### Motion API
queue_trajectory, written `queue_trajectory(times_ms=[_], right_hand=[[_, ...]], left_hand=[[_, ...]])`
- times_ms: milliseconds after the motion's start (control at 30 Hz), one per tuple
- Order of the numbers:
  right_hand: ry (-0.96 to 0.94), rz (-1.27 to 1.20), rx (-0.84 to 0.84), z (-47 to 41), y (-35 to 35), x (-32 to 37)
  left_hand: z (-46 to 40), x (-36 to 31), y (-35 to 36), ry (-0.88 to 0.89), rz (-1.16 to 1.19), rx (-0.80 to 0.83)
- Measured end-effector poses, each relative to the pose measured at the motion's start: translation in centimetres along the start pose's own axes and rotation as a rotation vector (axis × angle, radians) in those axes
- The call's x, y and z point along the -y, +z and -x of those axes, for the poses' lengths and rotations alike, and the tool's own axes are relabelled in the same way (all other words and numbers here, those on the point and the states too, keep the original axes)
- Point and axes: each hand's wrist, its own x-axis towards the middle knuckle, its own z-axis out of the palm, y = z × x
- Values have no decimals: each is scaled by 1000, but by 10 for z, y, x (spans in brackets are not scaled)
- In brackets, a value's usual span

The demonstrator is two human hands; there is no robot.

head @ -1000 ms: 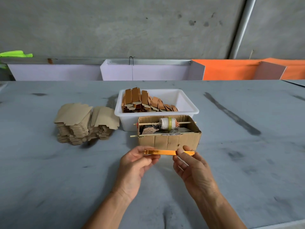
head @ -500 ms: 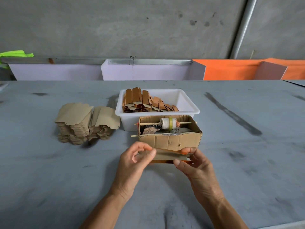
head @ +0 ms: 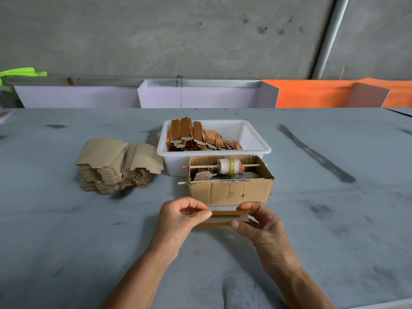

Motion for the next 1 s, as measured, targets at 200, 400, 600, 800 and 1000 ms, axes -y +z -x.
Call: queue_trajectory(times_ms=[200,400,600,800,1000], right_hand=[[13,1,-27,1,2,-1],[95,-112,-132,1,4,-4],[244,-264,-218,4,16,-7],[304,-109,-235,2,25,-2],[258,-136,-338,0,29,-1]], left_hand=[[-4,2,2,-83,-41,-20],[-5,2,3,-121,-32,4],[-4,-3,5,-88,-23,25],[-5,-5,5,-47,4,42],[-3,-5,6,-174,225,-17]])
